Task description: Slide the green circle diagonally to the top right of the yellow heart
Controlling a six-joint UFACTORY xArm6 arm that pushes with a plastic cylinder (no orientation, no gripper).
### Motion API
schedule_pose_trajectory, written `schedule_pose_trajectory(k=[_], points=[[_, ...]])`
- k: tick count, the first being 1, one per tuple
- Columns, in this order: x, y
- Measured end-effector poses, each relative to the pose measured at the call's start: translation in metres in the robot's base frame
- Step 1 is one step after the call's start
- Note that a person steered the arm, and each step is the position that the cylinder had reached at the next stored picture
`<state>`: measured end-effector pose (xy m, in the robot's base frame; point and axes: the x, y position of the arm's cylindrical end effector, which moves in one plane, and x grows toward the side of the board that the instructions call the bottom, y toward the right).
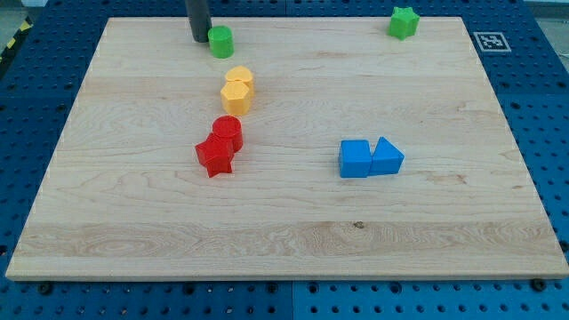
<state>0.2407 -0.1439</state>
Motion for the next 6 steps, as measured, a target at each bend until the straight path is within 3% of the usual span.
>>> schedule_pose_trajectory(k=[1, 4, 6], points=[[0.001, -0.009], [0.033, 0.045], [0.025, 0.105]])
